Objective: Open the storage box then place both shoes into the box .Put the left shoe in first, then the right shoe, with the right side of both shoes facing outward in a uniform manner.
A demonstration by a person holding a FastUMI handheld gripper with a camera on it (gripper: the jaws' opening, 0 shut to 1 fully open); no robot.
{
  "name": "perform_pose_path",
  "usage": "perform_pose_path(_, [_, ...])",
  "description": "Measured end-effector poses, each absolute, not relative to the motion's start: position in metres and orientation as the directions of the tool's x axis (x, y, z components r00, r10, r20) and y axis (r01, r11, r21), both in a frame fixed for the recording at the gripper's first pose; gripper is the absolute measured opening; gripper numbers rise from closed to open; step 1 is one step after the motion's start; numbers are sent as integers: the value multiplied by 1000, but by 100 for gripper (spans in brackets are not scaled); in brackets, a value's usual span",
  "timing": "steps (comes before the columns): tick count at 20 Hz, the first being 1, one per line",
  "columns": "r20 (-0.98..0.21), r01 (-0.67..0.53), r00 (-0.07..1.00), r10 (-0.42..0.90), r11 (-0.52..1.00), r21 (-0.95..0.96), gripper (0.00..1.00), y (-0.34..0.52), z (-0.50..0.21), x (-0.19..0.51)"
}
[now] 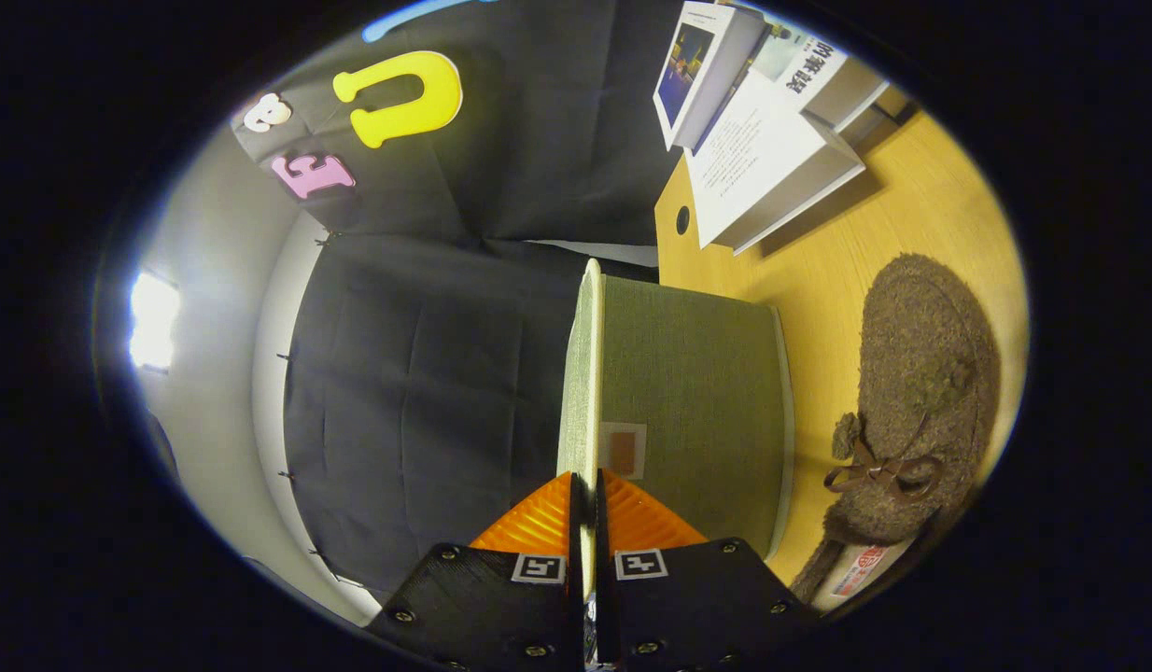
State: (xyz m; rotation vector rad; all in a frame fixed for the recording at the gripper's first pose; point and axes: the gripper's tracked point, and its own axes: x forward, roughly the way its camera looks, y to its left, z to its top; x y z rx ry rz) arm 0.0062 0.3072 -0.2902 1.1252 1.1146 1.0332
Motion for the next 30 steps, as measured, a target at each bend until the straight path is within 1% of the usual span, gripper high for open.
perform_pose_path(2, [-151,-69,124,981,161,985,5,309,-283,3])
perform_pose_path(5, [-154,-119,122,981,168,979,5,313,-261,3])
perform_pose_path(11, [-159,-210,100,982,177,962,5,332,-200,2])
perform_pose_path(15, [-179,-272,76,981,194,943,5,366,-164,2])
perform_pose_path(19, [-184,-335,35,982,185,924,5,419,-135,-9])
perform_pose_path(25, [-174,-337,-16,985,159,928,5,489,-128,-29])
perform_pose_path(30, [-190,-344,-28,981,169,924,5,530,-130,-40])
